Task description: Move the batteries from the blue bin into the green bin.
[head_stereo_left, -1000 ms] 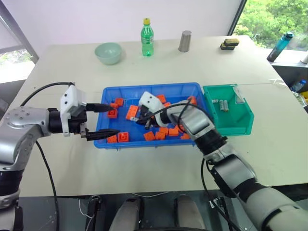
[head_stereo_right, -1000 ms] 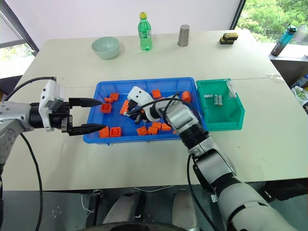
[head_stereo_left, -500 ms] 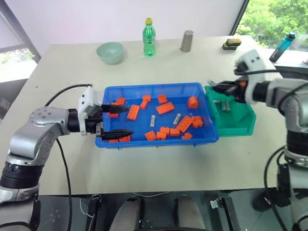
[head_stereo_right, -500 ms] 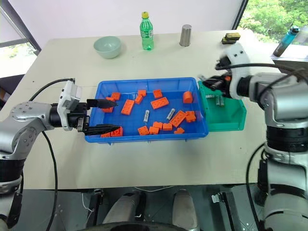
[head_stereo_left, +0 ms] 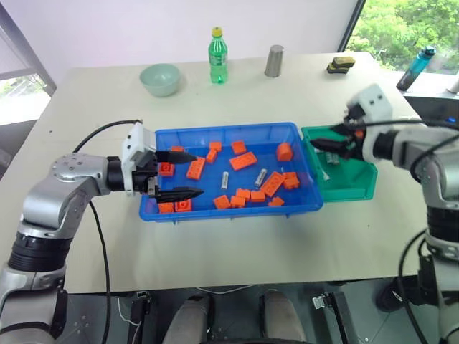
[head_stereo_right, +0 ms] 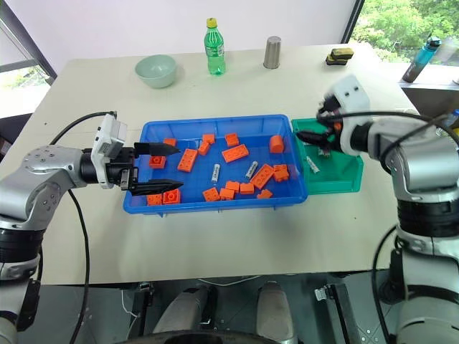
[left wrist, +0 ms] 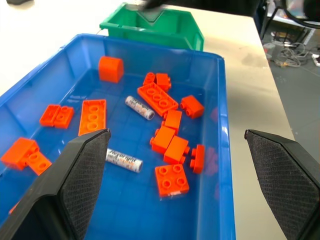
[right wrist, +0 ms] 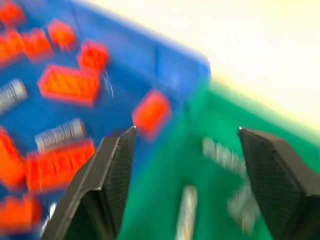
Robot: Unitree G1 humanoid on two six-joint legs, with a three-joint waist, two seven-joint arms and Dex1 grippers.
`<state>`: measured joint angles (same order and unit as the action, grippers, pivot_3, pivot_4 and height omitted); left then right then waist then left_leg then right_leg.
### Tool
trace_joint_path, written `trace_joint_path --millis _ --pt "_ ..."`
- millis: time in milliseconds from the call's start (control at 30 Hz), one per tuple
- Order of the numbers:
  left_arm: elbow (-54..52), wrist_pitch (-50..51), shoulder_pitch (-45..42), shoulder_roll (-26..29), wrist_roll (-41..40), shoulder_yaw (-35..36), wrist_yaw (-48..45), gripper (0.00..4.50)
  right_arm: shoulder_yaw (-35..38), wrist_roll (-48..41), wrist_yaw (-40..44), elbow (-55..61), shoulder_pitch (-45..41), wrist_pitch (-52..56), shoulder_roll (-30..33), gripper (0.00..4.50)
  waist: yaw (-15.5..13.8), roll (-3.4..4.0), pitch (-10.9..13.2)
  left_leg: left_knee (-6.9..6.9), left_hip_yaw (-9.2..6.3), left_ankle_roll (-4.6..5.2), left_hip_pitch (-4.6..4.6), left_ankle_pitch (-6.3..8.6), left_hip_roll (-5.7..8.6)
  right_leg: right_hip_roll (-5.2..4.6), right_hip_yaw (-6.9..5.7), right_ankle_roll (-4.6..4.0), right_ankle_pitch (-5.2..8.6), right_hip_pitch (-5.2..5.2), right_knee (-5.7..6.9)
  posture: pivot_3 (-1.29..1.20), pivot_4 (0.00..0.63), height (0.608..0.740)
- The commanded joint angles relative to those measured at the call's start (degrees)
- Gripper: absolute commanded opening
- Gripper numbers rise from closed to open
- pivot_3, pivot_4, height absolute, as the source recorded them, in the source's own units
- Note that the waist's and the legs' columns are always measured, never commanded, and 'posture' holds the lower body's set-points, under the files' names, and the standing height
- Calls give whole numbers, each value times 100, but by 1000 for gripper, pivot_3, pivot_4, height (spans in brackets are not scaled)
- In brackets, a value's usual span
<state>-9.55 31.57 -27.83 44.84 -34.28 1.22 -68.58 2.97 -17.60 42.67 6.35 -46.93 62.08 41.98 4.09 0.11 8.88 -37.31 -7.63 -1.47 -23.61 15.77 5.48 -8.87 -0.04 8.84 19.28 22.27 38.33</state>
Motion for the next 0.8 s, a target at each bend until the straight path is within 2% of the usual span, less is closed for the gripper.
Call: trace_joint_path --millis 33,133,233,500,800 --pt "-229 -64 28 66 -9 126 28 4500 -376 -274 -268 97 -278 213 -855 3397 -3 -1 -1 1 -2 0 0 0 -3 2 0 0 0 0 0 0 150 727" --pt "-345 -24 118 74 -33 172 110 4500 -646 -290 -707 184 -184 518 -1651 3397 -16 -2 -1 0 -4 0 0 0 -1 1 0 0 0 0 1 0 150 727" --pt "-469 36 235 104 -91 254 185 4500 -913 -290 -1006 303 -26 750 -2164 3397 -54 -2 -1 -6 -18 -1 -4 0 11 -5 0 -1 -1 -1 4 0 150 727" --pt "-623 100 392 162 -136 338 320 4500 -1489 -186 -1353 -175 229 738 -2636 3397 -7 -2 -1 -8 -24 -2 -5 -1 11 -3 0 -1 -1 1 6 0 150 727" --pt "-675 80 452 206 -135 368 353 4500 -1570 -100 -1423 -847 230 440 -2916 3397 -4 -2 -1 -7 -22 -2 -4 -1 11 -3 0 -1 -1 7 22 0 150 727"
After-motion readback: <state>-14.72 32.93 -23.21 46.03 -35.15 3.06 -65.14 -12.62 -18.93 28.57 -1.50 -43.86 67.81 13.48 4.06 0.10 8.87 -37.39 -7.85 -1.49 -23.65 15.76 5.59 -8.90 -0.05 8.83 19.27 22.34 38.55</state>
